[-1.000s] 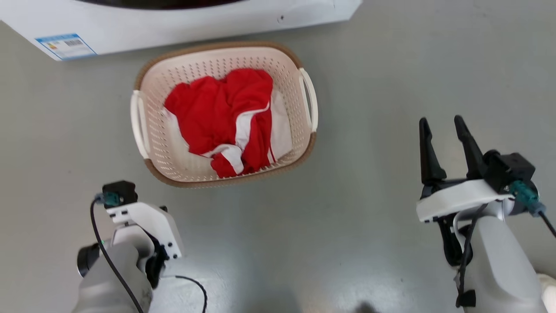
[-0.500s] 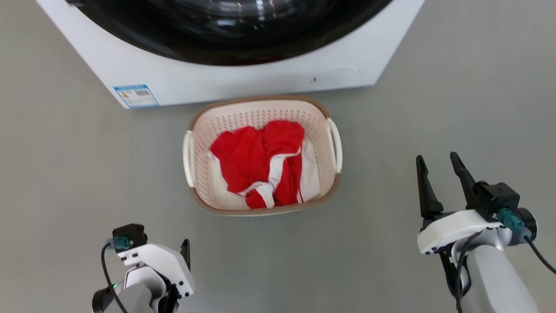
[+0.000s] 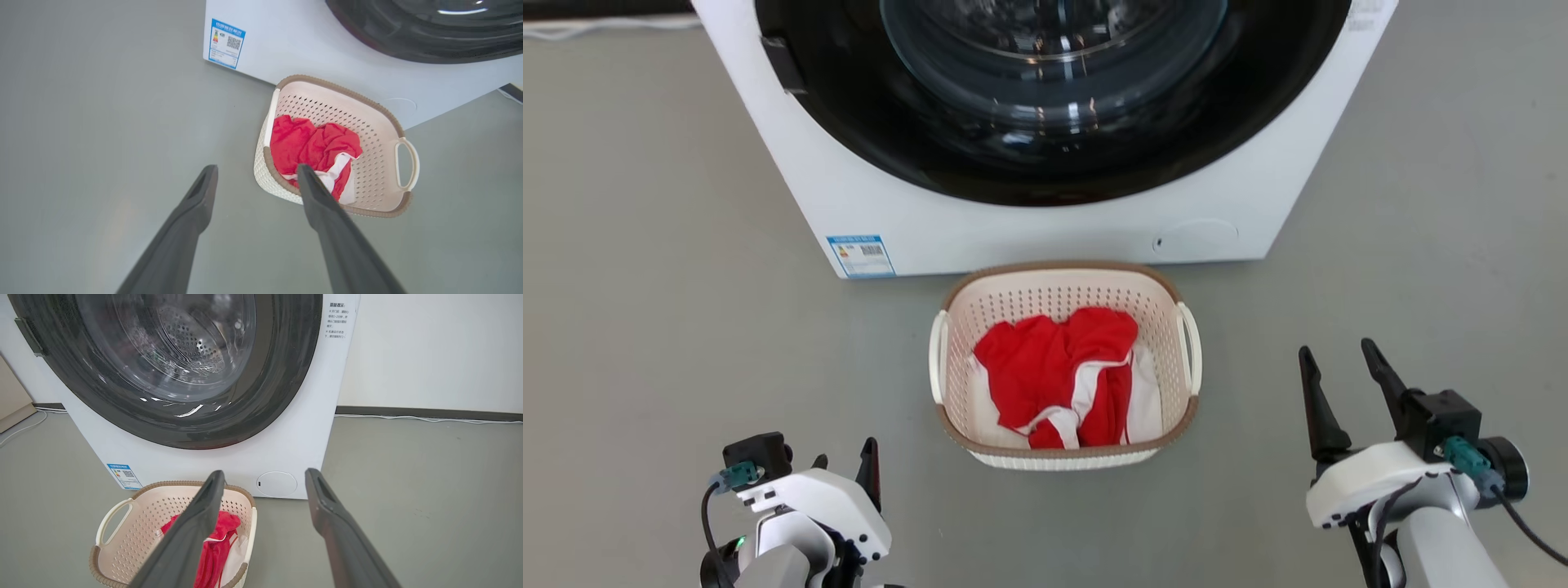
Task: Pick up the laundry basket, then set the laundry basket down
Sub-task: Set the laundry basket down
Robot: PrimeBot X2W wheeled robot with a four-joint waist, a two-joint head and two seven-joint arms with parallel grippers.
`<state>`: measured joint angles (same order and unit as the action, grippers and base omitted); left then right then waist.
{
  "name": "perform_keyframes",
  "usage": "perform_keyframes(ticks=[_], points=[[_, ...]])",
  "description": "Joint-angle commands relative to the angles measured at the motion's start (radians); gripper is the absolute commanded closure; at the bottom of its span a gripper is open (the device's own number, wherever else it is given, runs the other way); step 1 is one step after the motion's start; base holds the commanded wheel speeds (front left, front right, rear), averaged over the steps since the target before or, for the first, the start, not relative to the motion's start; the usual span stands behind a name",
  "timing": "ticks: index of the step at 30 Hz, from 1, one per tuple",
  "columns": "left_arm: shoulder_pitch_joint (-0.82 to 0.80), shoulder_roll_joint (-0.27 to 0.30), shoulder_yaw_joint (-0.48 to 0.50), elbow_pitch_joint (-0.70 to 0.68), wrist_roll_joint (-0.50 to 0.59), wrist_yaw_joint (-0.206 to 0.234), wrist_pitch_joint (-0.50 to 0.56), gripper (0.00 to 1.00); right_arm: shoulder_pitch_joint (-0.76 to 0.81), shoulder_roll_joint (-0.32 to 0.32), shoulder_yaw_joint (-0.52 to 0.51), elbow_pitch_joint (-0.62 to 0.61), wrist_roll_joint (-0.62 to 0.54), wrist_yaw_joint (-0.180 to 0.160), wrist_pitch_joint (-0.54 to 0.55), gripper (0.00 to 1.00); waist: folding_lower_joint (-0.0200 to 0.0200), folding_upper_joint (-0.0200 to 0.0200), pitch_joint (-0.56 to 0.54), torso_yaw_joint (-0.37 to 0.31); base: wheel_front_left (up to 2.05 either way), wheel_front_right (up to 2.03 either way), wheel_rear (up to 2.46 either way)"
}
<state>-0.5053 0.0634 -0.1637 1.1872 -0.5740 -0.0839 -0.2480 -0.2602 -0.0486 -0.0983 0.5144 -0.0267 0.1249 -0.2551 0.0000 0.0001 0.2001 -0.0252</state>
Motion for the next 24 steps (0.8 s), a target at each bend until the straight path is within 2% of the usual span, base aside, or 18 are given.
perform_keyframes(ticks=[1, 4, 13, 24], points=[[0.016, 0.026, 0.032, -0.055, 0.001, 0.0, -0.013, 0.0, 0.006, -0.002, 0.025, -0.021, -0.009, 0.006, -0.007, 0.0, 0.0, -0.0001, -0.034, 0.015, 0.0, 0.0, 0.0], [0.06, 0.027, 0.042, -0.156, 0.022, -0.005, -0.013, 0.0, 0.022, -0.002, 0.028, -0.026, -0.012, 0.006, -0.007, 0.0, 0.0, -0.0001, -0.065, 0.02, 0.0, 0.0, 0.0], [0.227, 0.026, 0.116, -0.501, 0.116, 0.032, -0.014, 0.0, 0.082, -0.002, 0.031, -0.047, -0.012, 0.006, -0.007, 0.0, 0.0, -0.0001, -0.129, 0.025, 0.0, 0.0, 0.0], [0.369, 0.017, 0.2, -0.735, 0.185, 0.036, -0.014, 0.0, 0.124, -0.007, 0.027, -0.066, -0.017, 0.006, -0.007, 0.0, 0.0, -0.0001, -0.161, 0.028, 0.0, 0.0, 0.0]])
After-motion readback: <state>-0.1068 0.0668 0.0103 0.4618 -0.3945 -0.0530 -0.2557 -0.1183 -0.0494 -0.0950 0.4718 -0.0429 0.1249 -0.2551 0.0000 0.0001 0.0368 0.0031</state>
